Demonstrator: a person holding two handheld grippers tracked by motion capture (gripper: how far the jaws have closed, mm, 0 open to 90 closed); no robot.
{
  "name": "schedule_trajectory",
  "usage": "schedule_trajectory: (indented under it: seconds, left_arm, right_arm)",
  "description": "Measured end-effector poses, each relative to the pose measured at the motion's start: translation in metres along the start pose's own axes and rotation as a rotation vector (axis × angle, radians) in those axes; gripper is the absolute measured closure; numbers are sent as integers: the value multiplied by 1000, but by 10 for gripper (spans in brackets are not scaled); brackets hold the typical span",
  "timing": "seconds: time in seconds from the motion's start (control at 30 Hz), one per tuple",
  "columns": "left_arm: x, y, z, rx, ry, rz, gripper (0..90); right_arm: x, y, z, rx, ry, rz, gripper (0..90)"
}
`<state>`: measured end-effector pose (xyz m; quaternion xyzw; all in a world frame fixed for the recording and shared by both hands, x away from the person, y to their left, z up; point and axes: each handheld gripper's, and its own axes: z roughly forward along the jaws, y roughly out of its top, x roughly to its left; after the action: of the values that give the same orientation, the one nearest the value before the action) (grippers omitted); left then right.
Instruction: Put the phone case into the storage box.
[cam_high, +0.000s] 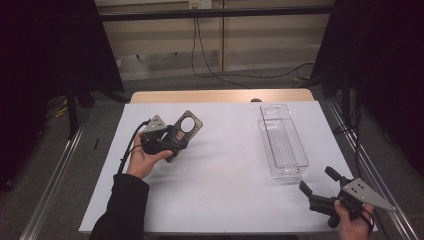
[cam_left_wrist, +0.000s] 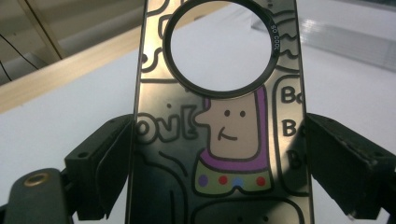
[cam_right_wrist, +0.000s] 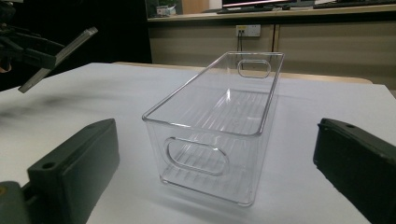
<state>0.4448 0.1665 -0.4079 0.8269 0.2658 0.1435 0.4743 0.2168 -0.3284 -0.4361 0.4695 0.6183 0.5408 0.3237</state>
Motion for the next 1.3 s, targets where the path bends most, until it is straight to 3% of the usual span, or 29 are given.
schedule_trajectory:
  seconds: [0.3, 0.4, 0.6, 0.67, 0.73, 0.8, 1.17, 1.3]
  left_arm:
    - [0, 6, -13, -73, 7, -8, 122]
    - [-1, 6, -17, -99, -28, -23, 122]
    - [-12, 7, -26, -149, -46, -12, 122]
    - [-15, 8, -26, -166, -84, -28, 122]
    - [-19, 9, -28, -179, -84, -25, 122]
    - [-22, 11, -30, -210, -100, -49, 122]
    - [-45, 15, -42, -256, -82, 8, 122]
    - [-53, 14, -44, -258, -109, 24, 122]
  right_arm:
    - [0, 0, 0, -1, 2, 1, 0]
    - [0, 0, 0, -2, 4, -2, 0]
    - [1, 0, 0, -2, 15, -8, 0]
    - [1, 0, 0, -1, 15, -6, 0]
    - [1, 0, 0, -1, 18, -5, 0]
    - [2, 0, 0, -1, 18, -6, 0]
    - [2, 0, 0, -5, 18, -6, 1]
    - [2, 0, 1, 1, 21, -6, 3]
